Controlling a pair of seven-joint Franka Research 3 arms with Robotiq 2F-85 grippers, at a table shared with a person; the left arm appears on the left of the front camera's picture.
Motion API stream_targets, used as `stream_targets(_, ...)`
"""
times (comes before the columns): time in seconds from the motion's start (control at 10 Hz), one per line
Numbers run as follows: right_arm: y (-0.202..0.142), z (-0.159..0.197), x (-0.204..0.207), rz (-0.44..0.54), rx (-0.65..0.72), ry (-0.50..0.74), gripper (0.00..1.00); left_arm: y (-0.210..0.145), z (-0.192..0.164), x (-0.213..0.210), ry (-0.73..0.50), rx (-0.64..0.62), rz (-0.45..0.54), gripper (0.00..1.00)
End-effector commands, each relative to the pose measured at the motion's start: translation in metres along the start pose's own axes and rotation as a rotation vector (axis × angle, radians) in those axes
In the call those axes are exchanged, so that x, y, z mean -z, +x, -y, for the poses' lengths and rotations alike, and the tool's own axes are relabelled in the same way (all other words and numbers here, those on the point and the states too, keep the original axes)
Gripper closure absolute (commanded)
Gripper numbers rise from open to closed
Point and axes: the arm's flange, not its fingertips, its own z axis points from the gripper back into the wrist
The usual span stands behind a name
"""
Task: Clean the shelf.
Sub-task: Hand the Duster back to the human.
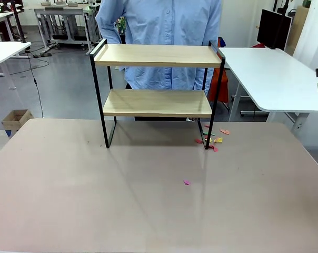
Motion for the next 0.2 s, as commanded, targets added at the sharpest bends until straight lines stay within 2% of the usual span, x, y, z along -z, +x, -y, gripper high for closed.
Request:
stream_targets(0.0, 0.0011, 0.0007, 0.0013, 0.008, -0.004, 0.001, 0.00, -0.0031, 0.0006, 0.0042, 0.001, 0.013, 0.011, 0.00)
stream_targets(0.1, 0.0011, 0.0007, 0.0013, 0.008, -0.004, 0.001, 0.00, -0.0031, 0.0006, 0.0042, 0.001, 0.013, 0.011, 0.00)
